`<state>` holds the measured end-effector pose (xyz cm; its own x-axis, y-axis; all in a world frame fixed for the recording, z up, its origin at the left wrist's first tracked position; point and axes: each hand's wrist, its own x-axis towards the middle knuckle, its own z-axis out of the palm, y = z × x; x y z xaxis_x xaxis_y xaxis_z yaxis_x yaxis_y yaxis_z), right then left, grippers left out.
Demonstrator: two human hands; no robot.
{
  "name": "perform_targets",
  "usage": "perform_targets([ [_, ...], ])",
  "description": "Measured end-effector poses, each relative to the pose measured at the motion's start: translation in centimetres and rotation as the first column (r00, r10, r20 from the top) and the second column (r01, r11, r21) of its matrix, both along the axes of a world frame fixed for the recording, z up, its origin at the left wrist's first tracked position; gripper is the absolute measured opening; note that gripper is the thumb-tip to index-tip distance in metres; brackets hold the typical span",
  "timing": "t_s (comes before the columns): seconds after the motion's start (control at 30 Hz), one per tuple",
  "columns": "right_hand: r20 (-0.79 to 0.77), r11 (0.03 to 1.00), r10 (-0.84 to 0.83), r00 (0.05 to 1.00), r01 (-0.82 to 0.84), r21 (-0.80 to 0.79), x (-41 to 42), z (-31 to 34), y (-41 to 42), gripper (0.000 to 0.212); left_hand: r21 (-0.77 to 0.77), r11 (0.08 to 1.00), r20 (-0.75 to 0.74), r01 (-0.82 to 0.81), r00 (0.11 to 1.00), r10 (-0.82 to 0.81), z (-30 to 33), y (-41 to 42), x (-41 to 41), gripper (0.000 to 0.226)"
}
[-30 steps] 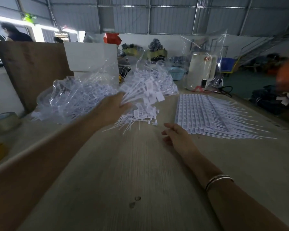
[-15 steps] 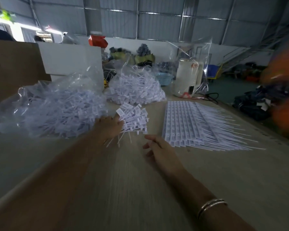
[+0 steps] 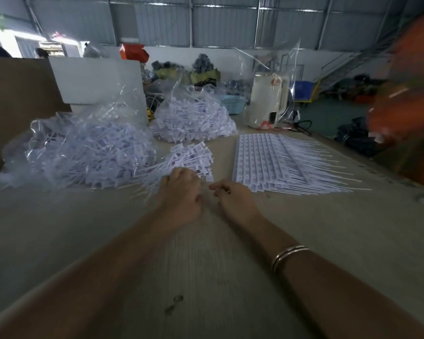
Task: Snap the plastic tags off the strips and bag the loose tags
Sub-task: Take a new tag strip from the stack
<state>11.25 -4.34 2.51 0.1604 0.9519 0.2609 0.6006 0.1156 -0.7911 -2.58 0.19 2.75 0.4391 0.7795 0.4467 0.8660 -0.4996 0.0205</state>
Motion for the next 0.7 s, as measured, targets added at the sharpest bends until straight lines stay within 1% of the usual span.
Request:
perform_targets([
  [0.1,0.140,0.996,-0.057,0.989,0.046,0.081,1.4,0.7,0.7,0.026,-0.082,0.991,0.009,0.110,0.994,-0.110,-1.1,-1.4,1.7,0.037],
  [0.2,0.260,0.988,-0.121,0.958,0.091,0.123,3.9,1.8,1.8,0.028,-0.156,0.975,0.049,0.159,0.987,-0.153,-1.1,-1.4,3.5,0.039],
  [0.27,0.301,0.978,-0.185,0.935,0.146,0.147,6.1,2.4,2.7,0.029,-0.199,0.966,0.094,0.166,0.984,-0.150,-1.0,-1.0,4.8,0.042],
  [0.33,0.313,0.959,-0.278,0.908,0.242,0.149,8.5,2.7,3.4,0.030,-0.243,0.949,0.181,0.200,0.971,-0.158,-1.2,-0.7,5.7,0.049],
  [0.37,0.334,0.945,-0.327,0.884,0.297,0.140,9.8,2.7,3.8,0.030,-0.262,0.938,0.229,0.227,0.959,-0.168,-1.4,-0.6,6.1,0.052],
  [0.43,0.435,0.912,-0.399,0.807,0.396,0.101,11.8,2.4,4.3,0.030,-0.309,0.915,0.283,0.259,0.944,-0.171,-1.8,-0.2,6.5,0.058],
  [0.5,0.532,0.879,-0.427,0.731,0.473,0.057,13.0,2.3,4.7,0.030,-0.361,0.893,0.281,0.269,0.944,-0.170,-2.1,0.5,6.9,0.061],
  [0.53,0.553,0.868,-0.422,0.719,0.496,0.018,13.4,2.2,4.9,0.031,-0.385,0.881,0.280,0.275,0.944,-0.173,-2.1,0.9,7.2,0.062],
  [0.63,0.541,0.873,-0.346,0.767,0.474,-0.115,13.8,1.8,5.5,0.031,-0.405,0.867,0.297,0.289,0.939,-0.174,-2.2,1.7,7.7,0.060],
  [0.7,0.526,0.886,-0.346,0.777,0.455,-0.089,14.0,1.8,5.7,0.032,-0.383,0.880,0.291,0.280,0.941,-0.173,-2.5,1.8,7.8,0.059],
])
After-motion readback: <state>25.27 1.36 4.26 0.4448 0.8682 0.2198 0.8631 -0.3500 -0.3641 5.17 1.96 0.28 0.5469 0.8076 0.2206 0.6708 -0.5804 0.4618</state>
